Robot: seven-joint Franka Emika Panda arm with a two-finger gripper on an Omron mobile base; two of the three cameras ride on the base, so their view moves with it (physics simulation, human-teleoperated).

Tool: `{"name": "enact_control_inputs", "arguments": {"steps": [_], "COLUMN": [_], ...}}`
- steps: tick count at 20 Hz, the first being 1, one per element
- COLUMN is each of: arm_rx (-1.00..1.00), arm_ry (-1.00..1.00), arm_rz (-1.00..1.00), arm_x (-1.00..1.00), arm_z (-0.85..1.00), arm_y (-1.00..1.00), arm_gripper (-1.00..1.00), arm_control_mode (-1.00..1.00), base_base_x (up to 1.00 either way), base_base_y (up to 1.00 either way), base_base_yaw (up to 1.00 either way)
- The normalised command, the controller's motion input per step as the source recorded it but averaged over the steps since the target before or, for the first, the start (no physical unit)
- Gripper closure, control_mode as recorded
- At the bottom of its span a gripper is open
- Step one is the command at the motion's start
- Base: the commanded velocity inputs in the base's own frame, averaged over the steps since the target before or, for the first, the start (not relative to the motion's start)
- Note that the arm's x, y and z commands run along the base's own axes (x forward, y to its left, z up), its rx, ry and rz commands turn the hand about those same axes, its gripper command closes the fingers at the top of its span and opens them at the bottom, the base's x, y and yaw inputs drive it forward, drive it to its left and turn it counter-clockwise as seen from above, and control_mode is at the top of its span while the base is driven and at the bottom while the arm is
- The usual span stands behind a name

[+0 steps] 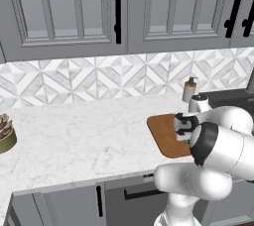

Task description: Pick up the sponge from the counter and clean the cutting board by briefly scrubbing or pressing down on the cutting board. Once finished, release the sponge.

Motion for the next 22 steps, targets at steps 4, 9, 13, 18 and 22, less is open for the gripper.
{"name": "enact_control_inputs", "arguments": {"steps": [4,9,13,18,22], "arm_rx": [0.01,0.04,0.00,0.02,0.05], "arm_ry": [0.04,0.02,0.00,-0.05,0.00], "arm_rz": [0.00,0.00,0.00,0.08,0.14], "arm_x": [-0.47,-0.10,0.00,0.02,0.18], "arm_z": [-0.05,-0.07,0.04,0.27,0.16], "arm_y": [0.00,0.02,0.05,0.36,0.85], "arm_gripper": [1.00,1.00,1.00,1.00,1.00], "arm_control_mode": [-1.00,-1.00,-1.00,-1.00,-1.00], "base_base_x": [0.00,0.00,0.00,0.00,0.00], "base_base_y": [0.00,0.00,0.00,0.00,0.00], "base_base_yaw": [0.00,0.00,0.00,0.00,0.00]}}
